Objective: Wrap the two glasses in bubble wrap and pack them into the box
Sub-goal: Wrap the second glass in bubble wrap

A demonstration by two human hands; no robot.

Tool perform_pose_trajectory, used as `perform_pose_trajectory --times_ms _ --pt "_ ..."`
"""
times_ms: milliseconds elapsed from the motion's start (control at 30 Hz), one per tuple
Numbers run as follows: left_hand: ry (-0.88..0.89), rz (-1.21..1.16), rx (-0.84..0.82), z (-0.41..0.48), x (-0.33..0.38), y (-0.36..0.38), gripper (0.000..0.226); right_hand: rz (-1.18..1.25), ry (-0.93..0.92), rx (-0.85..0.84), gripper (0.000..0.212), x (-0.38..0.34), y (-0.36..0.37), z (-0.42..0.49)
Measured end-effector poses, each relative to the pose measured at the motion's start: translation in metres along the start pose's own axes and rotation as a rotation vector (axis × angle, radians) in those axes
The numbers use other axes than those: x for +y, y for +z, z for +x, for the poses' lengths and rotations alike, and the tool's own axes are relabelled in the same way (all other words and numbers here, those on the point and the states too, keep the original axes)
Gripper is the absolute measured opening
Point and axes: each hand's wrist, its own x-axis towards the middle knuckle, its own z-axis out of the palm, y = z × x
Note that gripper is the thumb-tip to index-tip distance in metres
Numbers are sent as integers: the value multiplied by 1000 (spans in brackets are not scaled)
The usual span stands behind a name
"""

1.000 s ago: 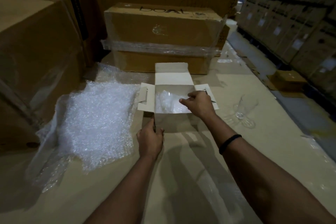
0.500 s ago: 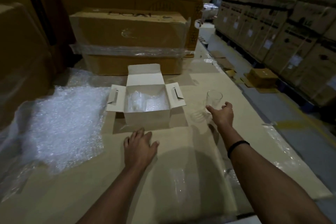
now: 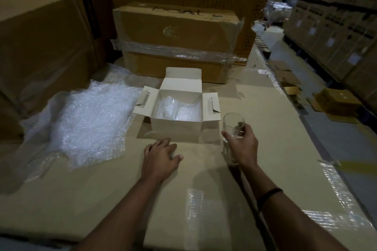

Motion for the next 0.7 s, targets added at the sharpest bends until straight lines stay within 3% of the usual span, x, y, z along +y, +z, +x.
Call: perform_pose_trajectory --times_ms 67,167,333,467,567,633,700 --pt "-24 -163 92 0 1 -2 42 42 -66 -102 45 -9 22 -25" --pt "-133 -385 371 -7 -8 -15 27 73 -134 -215 40 -24 60 -51" --pt "-147 -70 592 -15 -63 -42 28 65 -87 -295 45 -39 101 -65" --pt "-340 66 533 1 -116 -63 33 44 -62 -276 43 -41 113 -66" --pt "-387 163 344 16 -140 -76 36 13 -45 -285 39 -41 116 -67" --pt "-423 237 243 23 -146 -83 25 -7 -30 -321 36 -38 118 -68" --pt "-445 273 243 28 -147 -90 19 -22 -19 -370 37 -36 119 -71"
